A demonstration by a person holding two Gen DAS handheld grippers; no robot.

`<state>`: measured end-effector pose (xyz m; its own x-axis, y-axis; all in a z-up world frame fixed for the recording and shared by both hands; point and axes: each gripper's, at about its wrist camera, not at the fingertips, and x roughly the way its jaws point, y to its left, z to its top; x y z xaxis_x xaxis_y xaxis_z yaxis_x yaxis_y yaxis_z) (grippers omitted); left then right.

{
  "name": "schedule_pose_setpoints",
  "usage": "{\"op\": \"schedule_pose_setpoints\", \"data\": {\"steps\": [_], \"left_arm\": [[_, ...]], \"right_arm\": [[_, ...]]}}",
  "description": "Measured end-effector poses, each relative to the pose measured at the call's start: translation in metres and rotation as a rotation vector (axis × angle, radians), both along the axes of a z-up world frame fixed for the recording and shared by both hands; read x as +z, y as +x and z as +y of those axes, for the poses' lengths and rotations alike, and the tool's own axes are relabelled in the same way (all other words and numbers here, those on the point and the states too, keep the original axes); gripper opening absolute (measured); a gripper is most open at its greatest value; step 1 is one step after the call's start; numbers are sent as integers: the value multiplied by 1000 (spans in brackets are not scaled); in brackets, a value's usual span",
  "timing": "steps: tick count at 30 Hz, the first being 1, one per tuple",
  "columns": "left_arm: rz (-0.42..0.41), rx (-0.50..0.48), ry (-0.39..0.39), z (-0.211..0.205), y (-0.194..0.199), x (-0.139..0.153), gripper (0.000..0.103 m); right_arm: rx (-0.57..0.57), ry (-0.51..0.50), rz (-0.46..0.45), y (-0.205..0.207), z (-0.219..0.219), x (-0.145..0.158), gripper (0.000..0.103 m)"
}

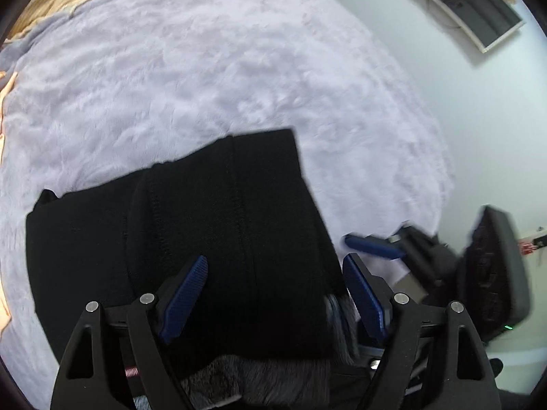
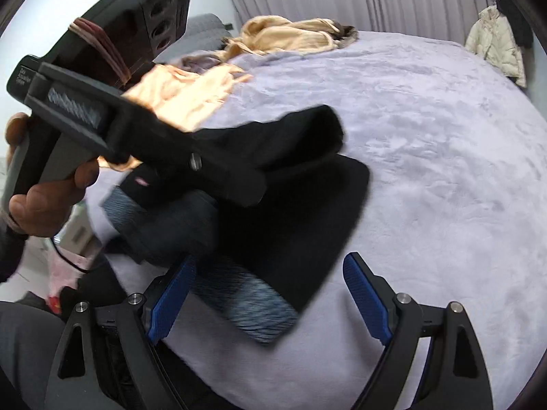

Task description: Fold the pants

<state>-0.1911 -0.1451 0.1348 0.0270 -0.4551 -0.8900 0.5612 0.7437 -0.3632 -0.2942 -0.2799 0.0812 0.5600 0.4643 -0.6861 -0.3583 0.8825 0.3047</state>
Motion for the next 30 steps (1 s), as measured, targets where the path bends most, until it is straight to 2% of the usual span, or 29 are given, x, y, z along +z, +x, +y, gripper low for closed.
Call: {"op": "schedule_pose_setpoints", "data": {"steps": [1,3,5,8,9,10,13,14,15,16,17,19,20,24,26,28,30], "left_arm": [[-19,5,-23,8,5,8,82],[-91,45,-46,24,5,20,97],[-151,131,-54,47,9,27,99],[-134,215,-97,85,20,21,99],[-151,243,-90,93,24,18,99],[-189,274,-41,100,25,11,99],[-339,344,228,109,31,-23,99],[-356,340,262,110,31,-34,99],[-348,335,261,113,32,-45,99],[-326,343,242,117,33,-53,99],[-303,364,211,121,35,-59,99],[-270,392,172,126,38,-63,99],[-262,395,166,126,39,-60,99],[-331,352,113,119,32,-37,99],[-358,323,116,112,27,-36,99],[-340,308,170,107,30,-53,100],[-285,328,166,110,35,-72,103]], "right_arm": [[5,24,-3,0,1,-2,90],[17,91,0,2,2,-4,95],[50,190,33,3,2,-9,97],[37,251,75,1,-5,-14,97],[31,281,78,-1,-10,-15,97],[16,318,83,-1,-15,-16,97],[-62,443,120,7,-23,-20,97],[-70,480,134,11,-21,-22,97],[-79,485,144,17,-17,-24,97],[-97,438,148,23,-9,-26,96],[-103,374,142,28,1,-26,90],[-89,238,103,35,23,-17,34],[-94,198,92,37,27,-10,21],[-100,179,23,38,19,22,17],[-130,173,10,37,5,26,17],[-152,177,82,46,-7,6,17],[-187,183,157,53,-10,-18,27]]}}
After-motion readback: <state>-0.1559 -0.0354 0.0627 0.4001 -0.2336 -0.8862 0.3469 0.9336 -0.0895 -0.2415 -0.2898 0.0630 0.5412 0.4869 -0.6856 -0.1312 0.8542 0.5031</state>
